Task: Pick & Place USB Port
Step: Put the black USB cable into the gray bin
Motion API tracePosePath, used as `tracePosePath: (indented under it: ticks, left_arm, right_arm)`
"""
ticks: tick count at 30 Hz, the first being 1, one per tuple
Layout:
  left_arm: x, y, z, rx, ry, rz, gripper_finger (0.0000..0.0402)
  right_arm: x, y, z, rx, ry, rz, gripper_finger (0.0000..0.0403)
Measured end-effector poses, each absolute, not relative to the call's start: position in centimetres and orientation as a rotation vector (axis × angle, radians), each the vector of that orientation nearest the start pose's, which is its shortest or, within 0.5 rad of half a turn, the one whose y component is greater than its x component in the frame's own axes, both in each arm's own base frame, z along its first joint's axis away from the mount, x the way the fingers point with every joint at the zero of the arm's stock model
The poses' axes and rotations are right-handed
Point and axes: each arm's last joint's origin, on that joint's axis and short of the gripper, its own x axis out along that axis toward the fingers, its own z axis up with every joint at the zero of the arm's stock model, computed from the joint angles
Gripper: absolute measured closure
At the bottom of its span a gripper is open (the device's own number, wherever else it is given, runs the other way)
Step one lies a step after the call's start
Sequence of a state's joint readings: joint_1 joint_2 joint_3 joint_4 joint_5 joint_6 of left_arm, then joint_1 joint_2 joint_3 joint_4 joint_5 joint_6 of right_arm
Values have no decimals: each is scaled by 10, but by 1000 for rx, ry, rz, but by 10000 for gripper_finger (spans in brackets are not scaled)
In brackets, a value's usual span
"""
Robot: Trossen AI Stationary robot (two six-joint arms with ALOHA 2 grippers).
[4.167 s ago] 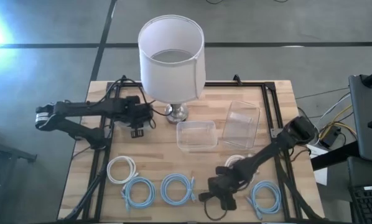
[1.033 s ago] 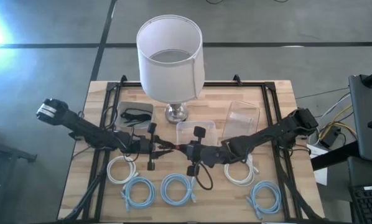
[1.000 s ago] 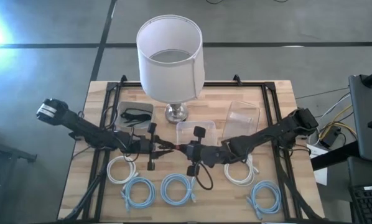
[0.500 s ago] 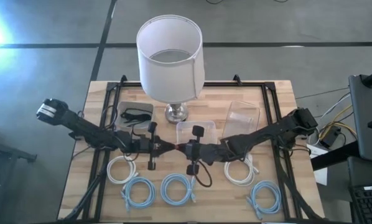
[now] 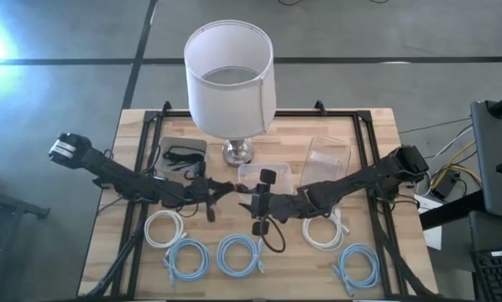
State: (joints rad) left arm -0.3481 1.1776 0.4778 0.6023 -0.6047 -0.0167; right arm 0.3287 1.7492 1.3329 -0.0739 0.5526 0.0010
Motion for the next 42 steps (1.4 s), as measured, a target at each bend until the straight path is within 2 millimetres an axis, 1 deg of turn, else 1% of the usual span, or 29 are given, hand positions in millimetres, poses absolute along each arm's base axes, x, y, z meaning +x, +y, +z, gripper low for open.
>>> tracePosePath:
  ticks: [2,5,7,11,16,20,23,27,34,38,42]
  left_arm:
    - [224,-63,229,20,88,292,367]
    - [217,-59,236,8,80,334,369]
    - [210,-56,240,12,91,368,368]
    - [192,-47,245,36,136,500,365]
    - [166,-35,243,29,208,674,367]
    - [145,-24,237,29,216,895,367]
    - [134,-19,232,17,237,951,367]
    - [125,-11,221,9,296,1014,367]
    - [115,3,200,-95,438,1129,367]
    - [113,11,193,-137,515,1205,367]
    - [116,16,188,-125,578,1257,354]
  right_arm:
    - [377,116,278,-213,449,-212,243]
    - [373,120,279,-226,467,-197,237]
    - [371,123,278,-235,480,-189,234]
    - [370,124,278,-240,488,-185,235]
    - [370,124,277,-243,494,-185,241]
    - [370,124,277,-243,494,-184,243]
    - [370,124,276,-244,495,-184,243]
    - [370,124,276,-244,495,-184,245]
    - [370,124,276,-243,495,-184,241]
    - [370,124,276,-244,495,-183,243]
    - [370,124,276,-244,495,-183,248]
